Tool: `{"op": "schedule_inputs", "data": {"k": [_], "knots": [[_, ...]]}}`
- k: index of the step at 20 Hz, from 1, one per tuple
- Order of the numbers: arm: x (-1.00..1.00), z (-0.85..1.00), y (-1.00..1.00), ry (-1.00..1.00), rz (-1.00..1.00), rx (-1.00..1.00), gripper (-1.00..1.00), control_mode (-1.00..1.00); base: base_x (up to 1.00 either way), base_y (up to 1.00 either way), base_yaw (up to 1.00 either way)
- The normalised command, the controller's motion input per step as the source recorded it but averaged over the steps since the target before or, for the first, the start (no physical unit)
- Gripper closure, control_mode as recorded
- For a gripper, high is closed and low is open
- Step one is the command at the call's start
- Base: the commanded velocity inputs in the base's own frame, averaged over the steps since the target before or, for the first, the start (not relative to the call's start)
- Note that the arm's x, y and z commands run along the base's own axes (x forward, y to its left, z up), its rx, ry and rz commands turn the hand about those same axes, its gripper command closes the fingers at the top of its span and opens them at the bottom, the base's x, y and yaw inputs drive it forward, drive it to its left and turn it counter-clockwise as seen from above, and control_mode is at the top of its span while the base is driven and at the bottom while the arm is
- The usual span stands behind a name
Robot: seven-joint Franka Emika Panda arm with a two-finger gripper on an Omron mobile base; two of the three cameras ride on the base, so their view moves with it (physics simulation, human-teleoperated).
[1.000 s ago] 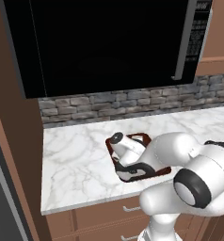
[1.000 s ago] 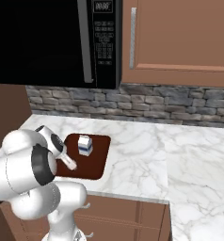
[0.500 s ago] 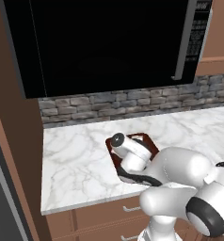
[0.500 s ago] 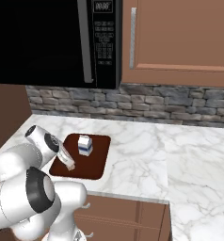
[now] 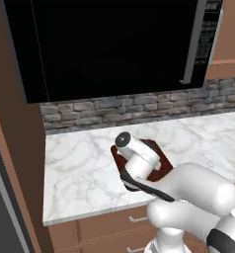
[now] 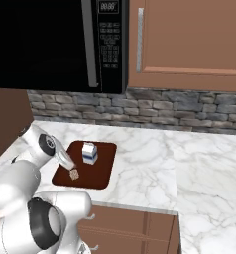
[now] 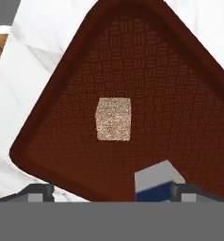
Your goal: Take out the milk from the fridge and place it on the tray on the counter. Then take the sugar cube near the tray and place it in the tray.
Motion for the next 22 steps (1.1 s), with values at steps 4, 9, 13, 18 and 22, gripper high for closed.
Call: {"op": "schedule_inputs", "data": {"k": [4,9,13,18,22], "knots": [[-0.77,0.81,-0.34,-0.13,0.02,0.00,-1.00,-1.00,0.00,0.00,0.00],[-0.77,0.93,-0.57,-0.11,0.01,0.00,-1.00,-1.00,0.00,0.00,0.00],[-0.70,0.96,-0.71,-0.16,0.01,-0.02,-1.00,-1.00,0.00,0.00,0.00],[-0.65,1.00,-0.65,-0.13,0.00,-0.06,-1.00,-1.00,0.00,0.00,0.00],[-0.69,1.00,-0.37,-0.09,0.00,-0.05,-1.00,-1.00,0.00,0.00,0.00]]}}
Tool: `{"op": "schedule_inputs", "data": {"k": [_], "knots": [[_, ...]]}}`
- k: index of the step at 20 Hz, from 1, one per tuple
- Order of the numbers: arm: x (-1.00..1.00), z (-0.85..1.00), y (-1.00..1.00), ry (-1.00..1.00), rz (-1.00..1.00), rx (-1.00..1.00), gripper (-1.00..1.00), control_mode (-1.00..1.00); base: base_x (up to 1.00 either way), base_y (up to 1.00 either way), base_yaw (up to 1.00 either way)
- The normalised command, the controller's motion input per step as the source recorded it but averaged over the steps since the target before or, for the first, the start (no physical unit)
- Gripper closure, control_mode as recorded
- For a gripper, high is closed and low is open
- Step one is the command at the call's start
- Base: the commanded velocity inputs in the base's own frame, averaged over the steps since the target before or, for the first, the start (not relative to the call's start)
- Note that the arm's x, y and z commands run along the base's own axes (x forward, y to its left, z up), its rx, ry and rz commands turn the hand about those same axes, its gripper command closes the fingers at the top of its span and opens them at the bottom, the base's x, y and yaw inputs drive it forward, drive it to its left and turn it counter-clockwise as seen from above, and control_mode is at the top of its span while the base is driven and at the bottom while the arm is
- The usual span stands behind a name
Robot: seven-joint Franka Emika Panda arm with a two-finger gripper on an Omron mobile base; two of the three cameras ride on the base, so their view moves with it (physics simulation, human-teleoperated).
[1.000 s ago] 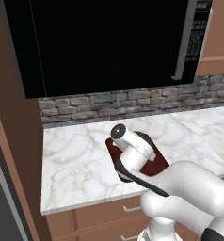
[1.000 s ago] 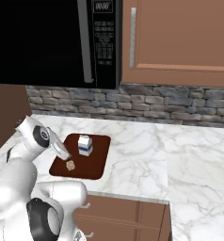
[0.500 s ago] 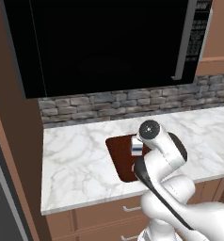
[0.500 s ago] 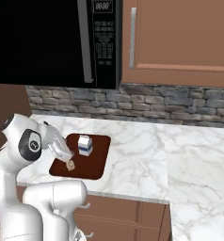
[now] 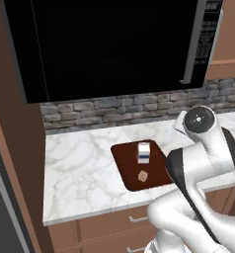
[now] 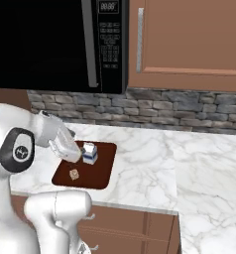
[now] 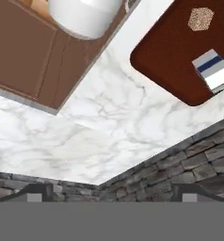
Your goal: Take out the milk from the fridge and place it on the tray on the counter. Then take the sugar cube near the tray and place it in the tray.
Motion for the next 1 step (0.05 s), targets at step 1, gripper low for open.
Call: {"op": "schedule_inputs", "data": {"k": [1], "knots": [[-0.69,1.00,-0.38,-0.07,0.00,-0.04,-1.00,-1.00,0.00,0.00,0.00]]}}
